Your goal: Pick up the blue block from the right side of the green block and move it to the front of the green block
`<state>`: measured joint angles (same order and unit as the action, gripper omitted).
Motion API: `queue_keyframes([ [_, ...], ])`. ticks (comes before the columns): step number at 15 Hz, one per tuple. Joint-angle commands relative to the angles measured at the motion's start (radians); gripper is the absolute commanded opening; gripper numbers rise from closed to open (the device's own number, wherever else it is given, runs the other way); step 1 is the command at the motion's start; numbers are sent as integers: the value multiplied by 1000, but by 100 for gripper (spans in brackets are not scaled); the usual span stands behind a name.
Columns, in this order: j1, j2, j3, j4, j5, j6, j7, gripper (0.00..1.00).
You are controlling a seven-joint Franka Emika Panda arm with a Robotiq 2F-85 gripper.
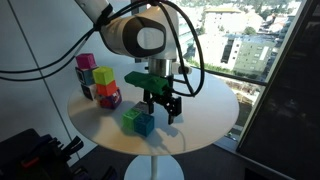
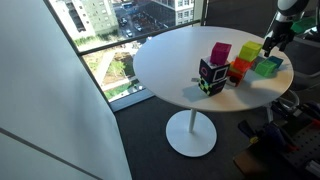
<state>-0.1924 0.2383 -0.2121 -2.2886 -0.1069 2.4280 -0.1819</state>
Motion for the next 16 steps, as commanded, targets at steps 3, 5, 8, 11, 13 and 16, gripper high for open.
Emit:
queue_keyframes([
  [3, -21, -2, 17, 5, 24, -1, -30, 100],
  [5, -22, -4, 16, 1, 24, -2, -31, 100],
  [8, -23, -6, 16, -6, 25, -2, -31, 100],
  [11, -25, -11, 14, -15, 25, -2, -29, 100],
  [13, -28, -14, 13, -20, 27, -2, -31, 100],
  [16, -32, -19, 12, -28, 28, -2, -33, 100],
])
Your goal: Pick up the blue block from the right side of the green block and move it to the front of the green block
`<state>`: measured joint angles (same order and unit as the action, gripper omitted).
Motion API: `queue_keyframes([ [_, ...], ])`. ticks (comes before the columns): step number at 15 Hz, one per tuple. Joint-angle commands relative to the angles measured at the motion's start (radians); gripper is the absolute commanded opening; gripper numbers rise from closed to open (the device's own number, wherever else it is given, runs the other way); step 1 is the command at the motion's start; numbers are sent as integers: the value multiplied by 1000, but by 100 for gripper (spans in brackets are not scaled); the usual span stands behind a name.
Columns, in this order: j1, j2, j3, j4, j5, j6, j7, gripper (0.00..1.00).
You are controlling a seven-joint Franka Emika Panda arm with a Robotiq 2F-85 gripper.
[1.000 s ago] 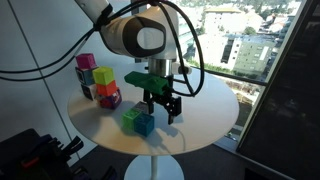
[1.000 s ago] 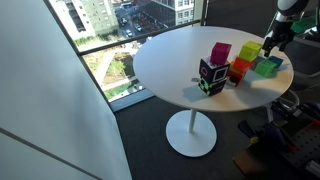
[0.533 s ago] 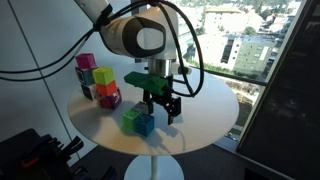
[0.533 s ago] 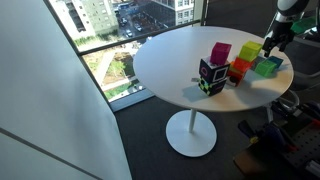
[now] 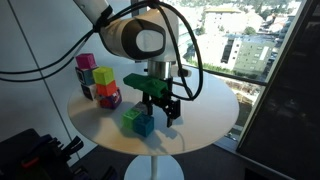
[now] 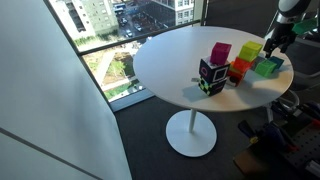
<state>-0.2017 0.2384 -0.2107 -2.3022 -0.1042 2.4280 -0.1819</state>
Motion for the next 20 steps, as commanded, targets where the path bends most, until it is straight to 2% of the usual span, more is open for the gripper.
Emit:
queue_keyframes([
  [1, -24, -21, 10, -17, 27, -2, -33, 100],
  [12, -32, -41, 14, -62, 41, 0, -65, 100],
  [20, -30, -105, 4, -116, 32, 2, -70, 100],
])
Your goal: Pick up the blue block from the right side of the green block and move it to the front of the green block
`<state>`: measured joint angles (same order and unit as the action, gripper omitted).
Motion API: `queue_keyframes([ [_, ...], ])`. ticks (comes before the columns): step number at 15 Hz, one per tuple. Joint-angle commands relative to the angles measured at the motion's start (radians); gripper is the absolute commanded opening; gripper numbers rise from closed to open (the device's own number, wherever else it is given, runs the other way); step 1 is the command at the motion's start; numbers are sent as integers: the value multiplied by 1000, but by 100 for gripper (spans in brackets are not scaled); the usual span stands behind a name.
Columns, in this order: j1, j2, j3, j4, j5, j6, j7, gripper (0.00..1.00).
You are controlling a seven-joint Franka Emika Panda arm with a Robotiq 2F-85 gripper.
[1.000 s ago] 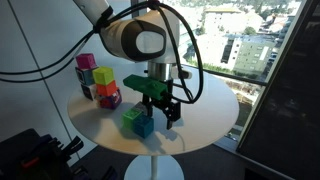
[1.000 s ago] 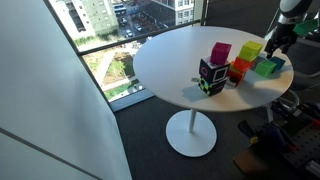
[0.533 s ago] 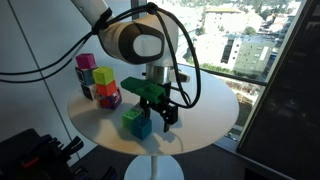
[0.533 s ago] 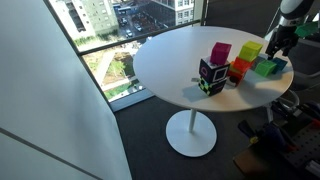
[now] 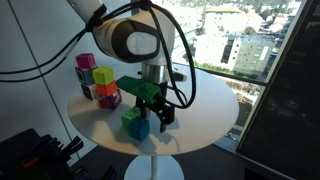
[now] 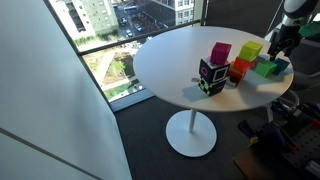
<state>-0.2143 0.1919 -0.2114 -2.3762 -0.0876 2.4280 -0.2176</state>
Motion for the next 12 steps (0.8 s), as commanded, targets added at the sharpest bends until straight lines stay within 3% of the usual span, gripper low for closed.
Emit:
queue_keyframes([
  [1, -17, -66, 3, -51, 13, 3, -32, 100],
  [12, -19, -139, -24, -117, 7, -4, -22, 100],
])
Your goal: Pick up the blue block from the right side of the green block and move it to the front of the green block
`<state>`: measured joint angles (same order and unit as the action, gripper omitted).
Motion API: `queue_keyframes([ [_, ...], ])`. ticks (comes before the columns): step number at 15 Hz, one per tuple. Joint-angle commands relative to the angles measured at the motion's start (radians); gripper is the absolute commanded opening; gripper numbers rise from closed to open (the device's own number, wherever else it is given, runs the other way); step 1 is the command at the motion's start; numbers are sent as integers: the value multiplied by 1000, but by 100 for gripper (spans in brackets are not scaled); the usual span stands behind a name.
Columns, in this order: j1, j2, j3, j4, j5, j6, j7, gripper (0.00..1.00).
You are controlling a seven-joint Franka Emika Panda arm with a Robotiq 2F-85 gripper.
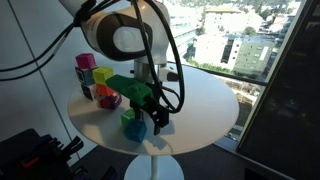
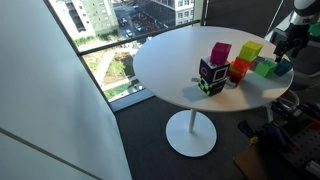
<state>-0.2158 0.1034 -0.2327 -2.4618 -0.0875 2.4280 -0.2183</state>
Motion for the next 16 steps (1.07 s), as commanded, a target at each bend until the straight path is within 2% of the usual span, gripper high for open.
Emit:
queue_keyframes([
  [1, -19, -54, -5, -31, 11, -8, -19, 100],
  [16, -19, -129, -16, -39, 28, -12, -46, 100],
])
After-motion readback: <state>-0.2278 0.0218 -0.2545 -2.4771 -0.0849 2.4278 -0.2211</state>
